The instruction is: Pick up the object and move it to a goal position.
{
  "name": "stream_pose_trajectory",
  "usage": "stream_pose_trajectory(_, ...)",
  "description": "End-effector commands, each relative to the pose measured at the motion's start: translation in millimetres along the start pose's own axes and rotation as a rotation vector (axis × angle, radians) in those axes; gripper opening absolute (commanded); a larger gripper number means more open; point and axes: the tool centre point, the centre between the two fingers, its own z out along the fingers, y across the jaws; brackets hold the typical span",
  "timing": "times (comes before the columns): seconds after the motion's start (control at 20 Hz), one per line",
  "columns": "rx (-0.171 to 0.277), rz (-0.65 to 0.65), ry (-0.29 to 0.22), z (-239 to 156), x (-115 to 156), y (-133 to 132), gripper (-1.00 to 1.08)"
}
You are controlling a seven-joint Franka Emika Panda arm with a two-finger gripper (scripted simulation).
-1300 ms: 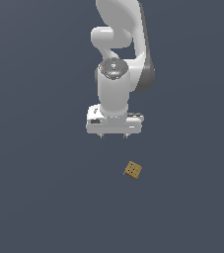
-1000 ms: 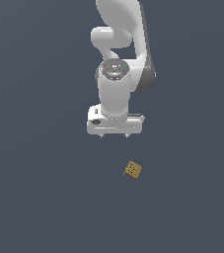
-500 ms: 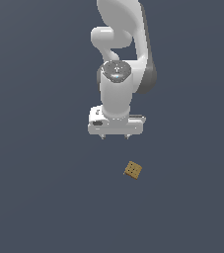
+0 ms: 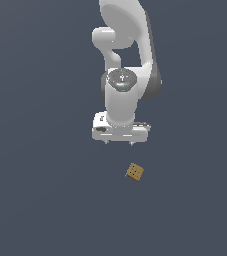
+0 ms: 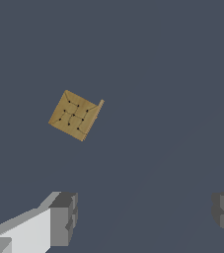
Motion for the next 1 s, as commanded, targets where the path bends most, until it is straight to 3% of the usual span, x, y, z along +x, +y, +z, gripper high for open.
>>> stream_pose_trajectory(0.0,0.000,0.033,0.001,5.8,6.0,-5.0,1.00)
stream_pose_trajectory(0.95,-0.003,0.396,0.015,77.8,60.6,-63.0,1.00)
